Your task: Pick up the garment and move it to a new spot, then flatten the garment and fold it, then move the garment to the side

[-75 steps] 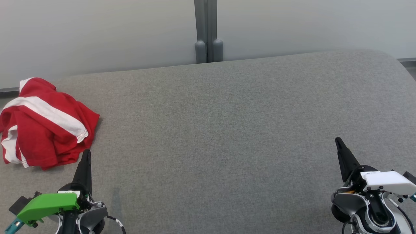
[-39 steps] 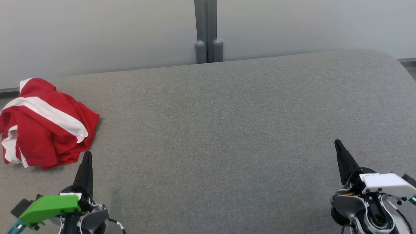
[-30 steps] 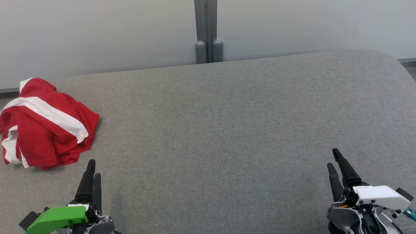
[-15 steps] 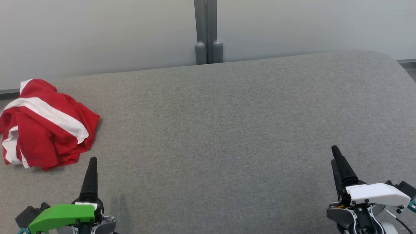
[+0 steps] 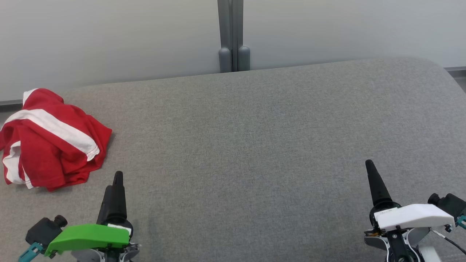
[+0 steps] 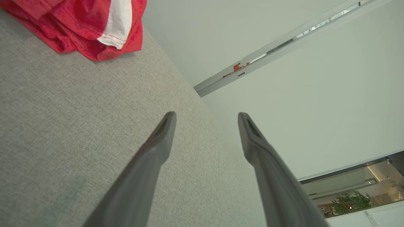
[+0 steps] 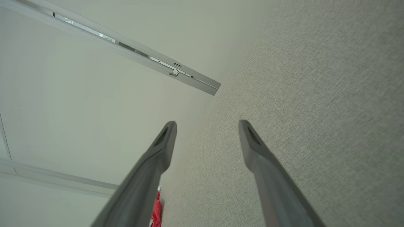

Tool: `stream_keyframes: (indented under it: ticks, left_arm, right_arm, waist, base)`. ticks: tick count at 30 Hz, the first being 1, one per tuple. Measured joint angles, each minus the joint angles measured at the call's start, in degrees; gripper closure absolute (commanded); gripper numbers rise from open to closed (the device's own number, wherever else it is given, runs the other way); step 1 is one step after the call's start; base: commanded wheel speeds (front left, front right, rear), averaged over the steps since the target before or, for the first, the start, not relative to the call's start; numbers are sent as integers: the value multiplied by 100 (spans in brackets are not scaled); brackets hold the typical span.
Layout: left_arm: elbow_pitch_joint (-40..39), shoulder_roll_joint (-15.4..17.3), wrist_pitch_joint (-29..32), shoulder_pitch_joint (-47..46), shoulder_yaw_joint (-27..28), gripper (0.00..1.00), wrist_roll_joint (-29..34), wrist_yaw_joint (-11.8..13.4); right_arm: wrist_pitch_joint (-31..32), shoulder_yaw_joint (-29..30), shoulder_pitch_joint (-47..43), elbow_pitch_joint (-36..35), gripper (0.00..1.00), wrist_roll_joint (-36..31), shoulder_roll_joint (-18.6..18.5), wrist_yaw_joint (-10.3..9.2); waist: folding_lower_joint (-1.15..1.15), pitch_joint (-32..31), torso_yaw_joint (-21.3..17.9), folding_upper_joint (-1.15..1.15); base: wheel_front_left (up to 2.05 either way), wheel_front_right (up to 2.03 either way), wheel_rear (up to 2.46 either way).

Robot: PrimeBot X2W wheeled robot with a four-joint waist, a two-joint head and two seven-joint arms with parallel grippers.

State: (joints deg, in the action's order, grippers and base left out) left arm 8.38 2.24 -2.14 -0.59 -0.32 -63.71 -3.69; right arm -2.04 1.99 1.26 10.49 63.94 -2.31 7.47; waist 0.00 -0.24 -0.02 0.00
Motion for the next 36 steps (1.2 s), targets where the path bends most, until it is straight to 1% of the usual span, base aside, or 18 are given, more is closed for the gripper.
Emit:
stream_keyframes:
  ticks: [11,16,23,36]
  left_arm:
    - [-108,4,-205,59,-300,0,1362,77]
    - [-133,5,-303,101,-392,0,1849,174]
    - [-138,12,-417,169,-444,0,2510,240]
    - [-108,19,-616,297,-541,0,3366,312]
  right_arm:
    - [-211,-181,-97,-146,0,-1084,-4,0]
    - [-310,-260,-108,-167,0,-1515,-7,0]
    - [-421,-374,-141,-167,0,-2082,-12,0]
    - [-623,-490,-225,-189,0,-2964,-20,0]
  waist:
    - [0,1,-5,0]
    - [0,-5,-5,0]
    - [0,-16,-12,0]
    - [0,-46,-8,0]
  base:
    - [0,0,0]
    - [0,0,0]
    - [0,0,0]
    - [0,0,0]
